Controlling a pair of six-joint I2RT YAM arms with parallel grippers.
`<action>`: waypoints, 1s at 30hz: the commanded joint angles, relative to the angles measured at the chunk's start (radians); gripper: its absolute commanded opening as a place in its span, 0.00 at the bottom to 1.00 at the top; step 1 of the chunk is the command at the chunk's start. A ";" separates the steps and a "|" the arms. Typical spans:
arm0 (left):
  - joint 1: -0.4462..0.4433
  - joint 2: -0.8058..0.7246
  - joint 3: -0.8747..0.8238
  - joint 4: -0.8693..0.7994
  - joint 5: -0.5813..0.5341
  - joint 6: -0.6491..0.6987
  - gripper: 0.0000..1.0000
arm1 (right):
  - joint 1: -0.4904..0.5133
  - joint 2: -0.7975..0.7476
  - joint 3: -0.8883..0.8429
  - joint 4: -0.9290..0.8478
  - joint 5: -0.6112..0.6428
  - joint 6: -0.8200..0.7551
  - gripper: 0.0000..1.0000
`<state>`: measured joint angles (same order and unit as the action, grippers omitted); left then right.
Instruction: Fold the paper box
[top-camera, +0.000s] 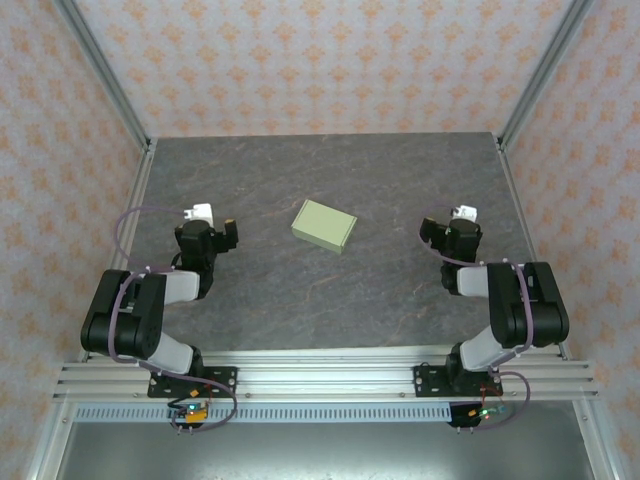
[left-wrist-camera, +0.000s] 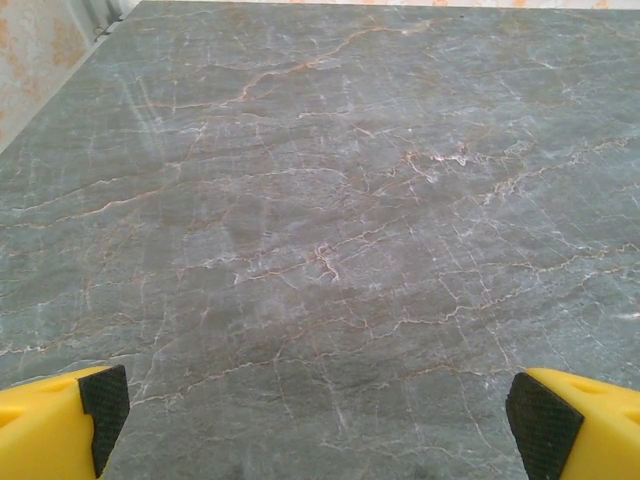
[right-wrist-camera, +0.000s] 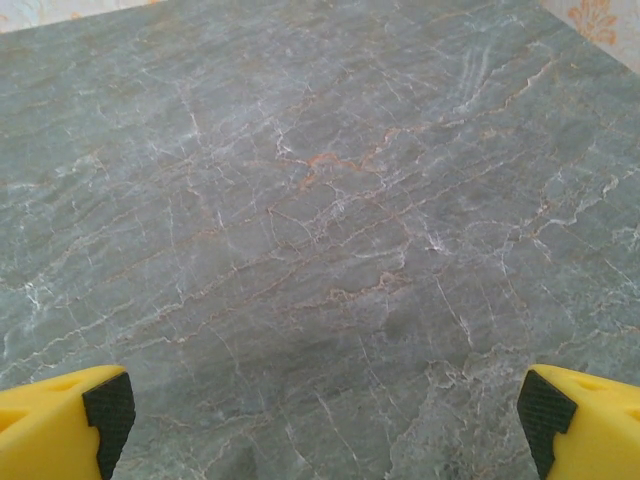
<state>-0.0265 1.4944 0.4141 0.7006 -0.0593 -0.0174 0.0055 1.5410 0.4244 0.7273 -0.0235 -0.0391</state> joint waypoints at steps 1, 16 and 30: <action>-0.007 0.006 0.014 0.042 -0.010 0.026 1.00 | -0.002 -0.016 0.006 0.021 0.006 -0.003 0.99; -0.013 0.006 0.012 0.045 -0.016 0.031 1.00 | 0.002 -0.024 -0.004 0.040 0.005 -0.007 0.99; -0.013 0.005 0.012 0.045 -0.016 0.030 1.00 | 0.003 -0.019 0.010 0.018 -0.012 -0.012 0.99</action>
<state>-0.0330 1.4952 0.4141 0.7086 -0.0597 0.0010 0.0055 1.5398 0.4244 0.7345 -0.0269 -0.0395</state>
